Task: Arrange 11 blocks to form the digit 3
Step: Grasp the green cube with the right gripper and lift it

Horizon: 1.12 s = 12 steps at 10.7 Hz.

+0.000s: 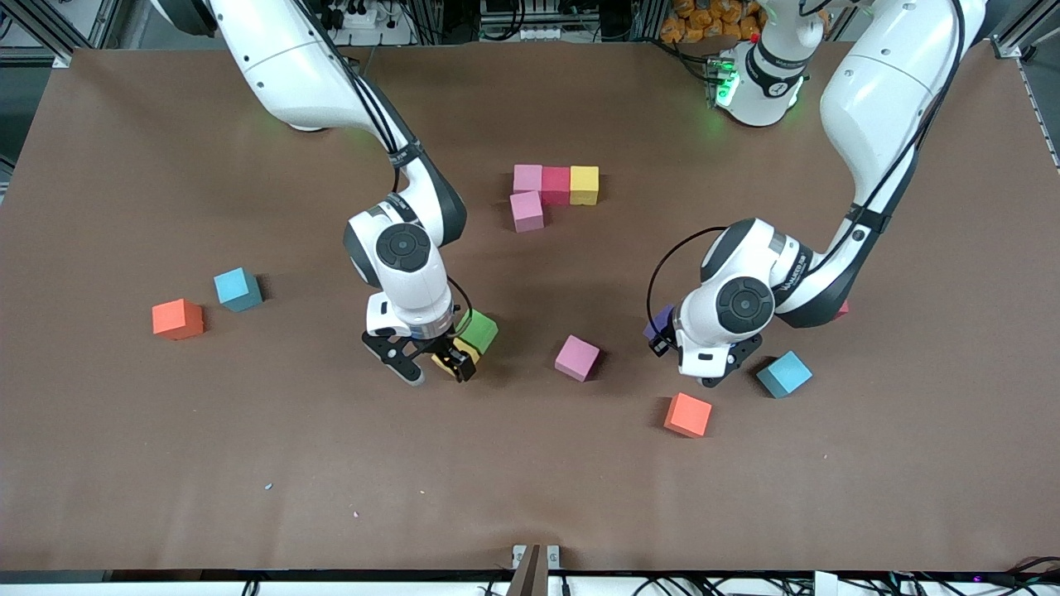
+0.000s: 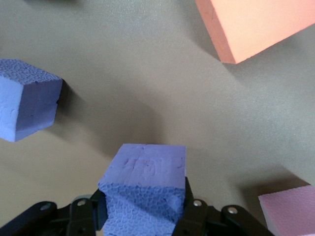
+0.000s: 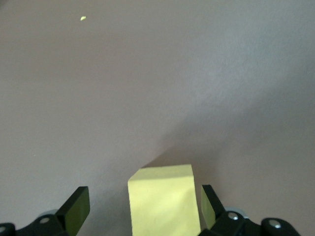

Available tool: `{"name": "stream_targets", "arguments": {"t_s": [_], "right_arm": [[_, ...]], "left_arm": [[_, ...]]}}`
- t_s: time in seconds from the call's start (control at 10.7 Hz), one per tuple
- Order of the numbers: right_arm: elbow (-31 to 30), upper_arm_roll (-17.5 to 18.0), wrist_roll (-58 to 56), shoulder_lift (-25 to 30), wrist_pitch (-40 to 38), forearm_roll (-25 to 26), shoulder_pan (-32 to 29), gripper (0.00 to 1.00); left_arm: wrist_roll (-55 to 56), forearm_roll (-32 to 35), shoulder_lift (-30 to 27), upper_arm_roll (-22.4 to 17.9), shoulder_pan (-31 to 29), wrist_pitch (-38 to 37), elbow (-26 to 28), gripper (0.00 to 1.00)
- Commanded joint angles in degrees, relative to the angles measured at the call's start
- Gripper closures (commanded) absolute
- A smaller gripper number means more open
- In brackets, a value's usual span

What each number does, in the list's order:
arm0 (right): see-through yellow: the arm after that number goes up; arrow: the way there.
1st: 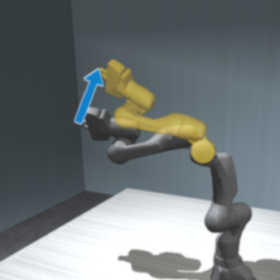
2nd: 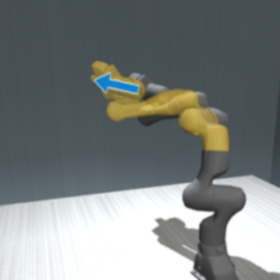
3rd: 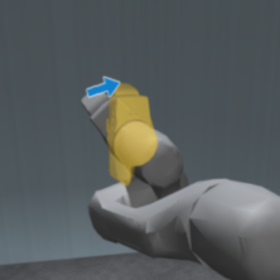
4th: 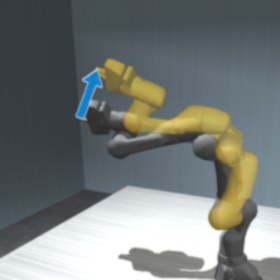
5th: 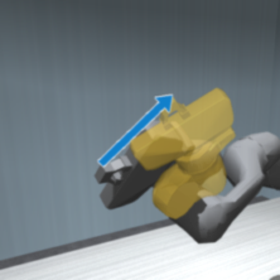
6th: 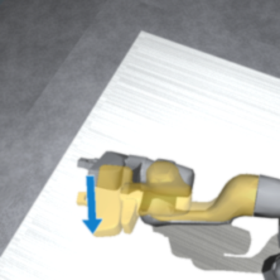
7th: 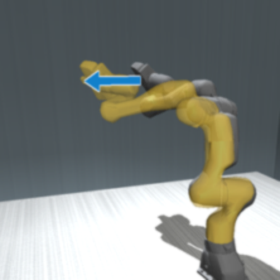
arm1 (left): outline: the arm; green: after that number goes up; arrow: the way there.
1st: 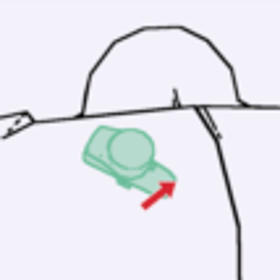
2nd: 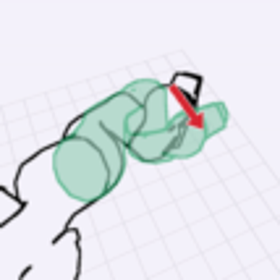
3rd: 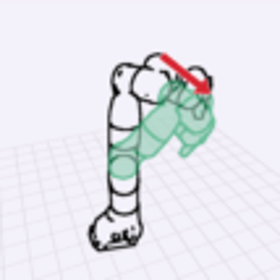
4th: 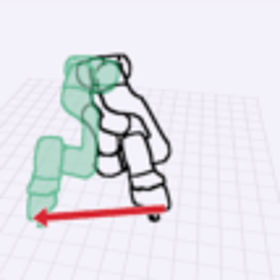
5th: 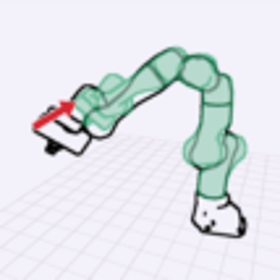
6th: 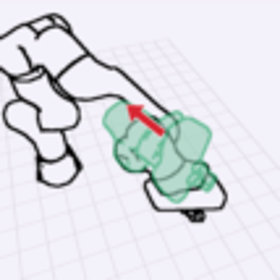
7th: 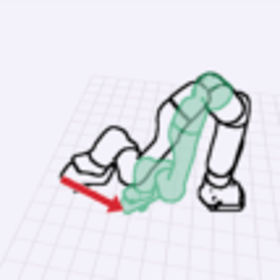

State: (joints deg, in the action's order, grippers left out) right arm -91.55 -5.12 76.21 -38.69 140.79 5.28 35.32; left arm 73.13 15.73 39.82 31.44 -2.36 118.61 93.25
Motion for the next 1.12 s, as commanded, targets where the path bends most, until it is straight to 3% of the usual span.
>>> {"name": "stream_targets", "arguments": {"t_s": [0.0,0.75,0.84,1.03], "right_arm": [[0.76,0.29,2.53,-0.6,-1.22,-2.11,1.67,0.0],[-3.46,0.99,2.72,-0.95,-3.32,-2.03,5.2,0.0],[-3.46,0.99,2.28,-0.95,-3.41,-2.03,5.2,0.05],[-3.37,0.99,1.75,-0.95,-3.33,-2.03,5.2,0.24]], "left_arm": [[-0.09,0.27,0.17,0.11,0.16,-1.1,-0.79,1.0],[-0.18,0.36,0.17,0.11,0.16,-1.1,-0.79,1.0],[-0.18,0.36,0.17,0.11,0.08,-1.1,-0.79,1.0],[-0.18,0.36,0.17,0.2,0.16,-1.1,-0.79,1.0]]}}
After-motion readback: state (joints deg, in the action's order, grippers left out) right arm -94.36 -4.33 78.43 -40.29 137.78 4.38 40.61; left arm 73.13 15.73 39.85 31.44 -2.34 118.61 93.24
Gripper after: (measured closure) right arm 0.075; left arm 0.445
